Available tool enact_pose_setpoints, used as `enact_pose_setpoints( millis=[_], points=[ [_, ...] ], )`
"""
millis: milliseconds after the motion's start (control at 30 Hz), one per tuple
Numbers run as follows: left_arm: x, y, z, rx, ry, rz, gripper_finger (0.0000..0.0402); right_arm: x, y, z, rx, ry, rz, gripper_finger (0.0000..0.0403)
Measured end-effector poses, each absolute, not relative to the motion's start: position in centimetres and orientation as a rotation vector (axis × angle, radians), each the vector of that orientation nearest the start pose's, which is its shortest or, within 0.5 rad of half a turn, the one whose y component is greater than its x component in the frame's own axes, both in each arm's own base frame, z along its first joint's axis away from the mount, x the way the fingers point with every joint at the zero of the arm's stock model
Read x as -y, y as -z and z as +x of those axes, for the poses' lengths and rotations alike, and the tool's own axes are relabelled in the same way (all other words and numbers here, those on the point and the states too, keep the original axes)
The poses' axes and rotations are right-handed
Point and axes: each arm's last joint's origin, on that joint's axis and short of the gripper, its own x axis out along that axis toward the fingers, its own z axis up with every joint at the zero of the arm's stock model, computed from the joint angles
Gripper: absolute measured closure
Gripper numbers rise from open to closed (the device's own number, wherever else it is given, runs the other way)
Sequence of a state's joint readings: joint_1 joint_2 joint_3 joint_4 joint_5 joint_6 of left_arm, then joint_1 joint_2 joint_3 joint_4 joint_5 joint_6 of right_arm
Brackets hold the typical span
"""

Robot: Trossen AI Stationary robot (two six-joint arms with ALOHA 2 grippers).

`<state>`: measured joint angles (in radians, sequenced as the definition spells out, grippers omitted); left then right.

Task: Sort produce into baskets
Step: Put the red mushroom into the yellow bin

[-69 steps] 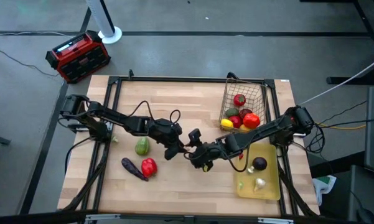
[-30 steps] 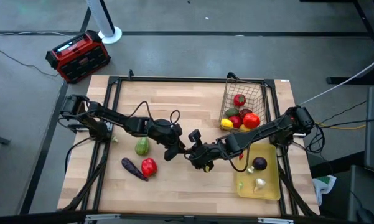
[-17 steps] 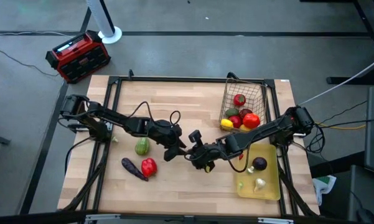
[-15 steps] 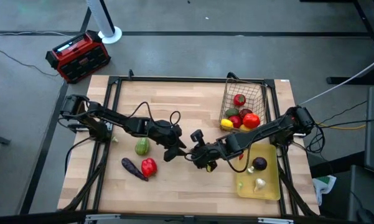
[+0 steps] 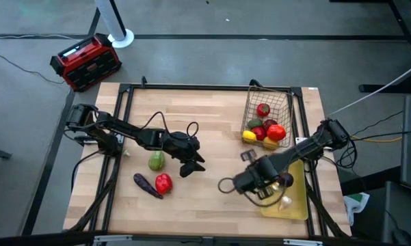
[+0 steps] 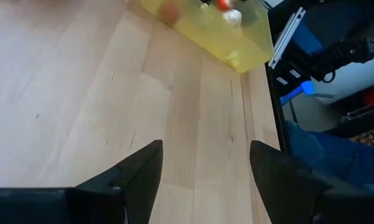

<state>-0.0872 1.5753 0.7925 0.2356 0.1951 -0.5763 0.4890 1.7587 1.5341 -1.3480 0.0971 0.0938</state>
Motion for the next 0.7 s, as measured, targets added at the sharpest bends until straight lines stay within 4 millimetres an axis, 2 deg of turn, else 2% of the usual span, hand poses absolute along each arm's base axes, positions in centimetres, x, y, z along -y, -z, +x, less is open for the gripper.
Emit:
enact_pose_setpoints(
  millis=[233, 500, 700],
  points=[
    [3.3, -18.7, 31.8, -0.613, 0.112, -0.579, 0.0164, -16.8, -27.1, 25.4, -1.675, -0.102, -0.347, 0.0399],
    [3.3, -19.0, 31.7, -0.602, 0.141, -0.514, 0.0164, -18.7, -24.4, 22.6, -1.795, -0.025, -0.292, 0.0398],
    [3.5, -19.8, 30.8, -0.632, 0.16, -0.446, 0.0164, -18.5, -23.3, 21.9, -1.856, 0.008, -0.278, 0.0384]
  ],
)
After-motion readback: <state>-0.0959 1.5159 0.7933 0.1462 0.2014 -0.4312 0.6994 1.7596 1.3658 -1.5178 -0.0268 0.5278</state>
